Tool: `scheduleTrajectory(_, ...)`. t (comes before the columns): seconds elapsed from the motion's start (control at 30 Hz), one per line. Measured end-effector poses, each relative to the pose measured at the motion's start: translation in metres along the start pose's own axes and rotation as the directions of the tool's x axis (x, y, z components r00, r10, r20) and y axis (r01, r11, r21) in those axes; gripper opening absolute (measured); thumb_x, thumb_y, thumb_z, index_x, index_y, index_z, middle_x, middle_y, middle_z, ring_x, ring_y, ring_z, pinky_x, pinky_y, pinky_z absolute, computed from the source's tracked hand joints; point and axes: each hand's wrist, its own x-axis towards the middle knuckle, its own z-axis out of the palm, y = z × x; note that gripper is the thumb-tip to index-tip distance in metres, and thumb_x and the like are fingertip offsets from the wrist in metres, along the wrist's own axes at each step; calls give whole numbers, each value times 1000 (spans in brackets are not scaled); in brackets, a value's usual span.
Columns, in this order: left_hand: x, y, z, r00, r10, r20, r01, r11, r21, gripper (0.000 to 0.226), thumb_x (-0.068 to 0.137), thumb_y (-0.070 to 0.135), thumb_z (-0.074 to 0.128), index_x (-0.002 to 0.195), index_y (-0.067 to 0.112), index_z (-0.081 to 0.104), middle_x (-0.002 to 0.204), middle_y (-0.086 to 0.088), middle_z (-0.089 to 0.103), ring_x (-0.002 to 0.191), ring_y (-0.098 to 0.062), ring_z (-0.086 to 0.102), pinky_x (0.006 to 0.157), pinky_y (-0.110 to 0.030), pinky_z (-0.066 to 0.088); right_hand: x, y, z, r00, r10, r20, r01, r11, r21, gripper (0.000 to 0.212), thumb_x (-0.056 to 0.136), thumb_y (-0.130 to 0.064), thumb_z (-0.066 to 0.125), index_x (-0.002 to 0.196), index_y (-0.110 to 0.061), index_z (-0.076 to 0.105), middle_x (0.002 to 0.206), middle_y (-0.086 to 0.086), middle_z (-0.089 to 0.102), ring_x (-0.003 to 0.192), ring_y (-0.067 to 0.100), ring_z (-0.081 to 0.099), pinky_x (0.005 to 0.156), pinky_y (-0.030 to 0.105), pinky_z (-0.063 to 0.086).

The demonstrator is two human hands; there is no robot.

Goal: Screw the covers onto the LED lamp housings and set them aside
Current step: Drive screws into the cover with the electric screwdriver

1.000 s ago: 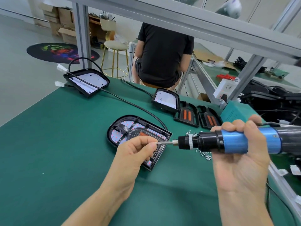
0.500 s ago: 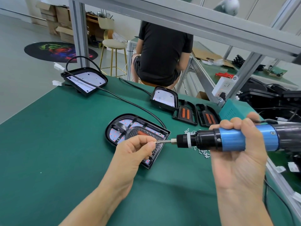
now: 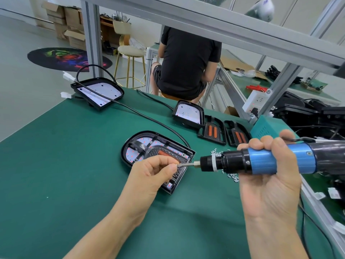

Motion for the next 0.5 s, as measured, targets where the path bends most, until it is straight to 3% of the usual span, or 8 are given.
scheduleTrajectory(0.17,3,1,-6,999,29,14,-30,997,73,17,85,0,63,77,12,72,67,1,62,61,-6,49,62,-13,44,-2,5,3,1000,-14,-3,14,1000,2,26,85,-7,53,96,-30,54,69,-11,55,67,6,57,77,23,51)
scheduleTrajectory(0.33,5,0,-10,999,-32,28,34,998,-48,8,79,10,64,81,6,70,69,-6,63,59,-10,50,63,-16,47,-2,10,4,999,-34,17,34,999,-18,25,86,-9,52,100,-30,52,70,-12,54,69,6,55,79,25,50)
scheduleTrajectory(0.5,8,0,-14,1000,14,17,-15,1000,22,11,84,1,62,80,6,71,70,-8,65,60,-10,51,63,-16,47,1,11,7,997,-44,71,47,998,-35,28,86,-7,49,102,-29,52,71,-10,52,68,8,54,81,26,49)
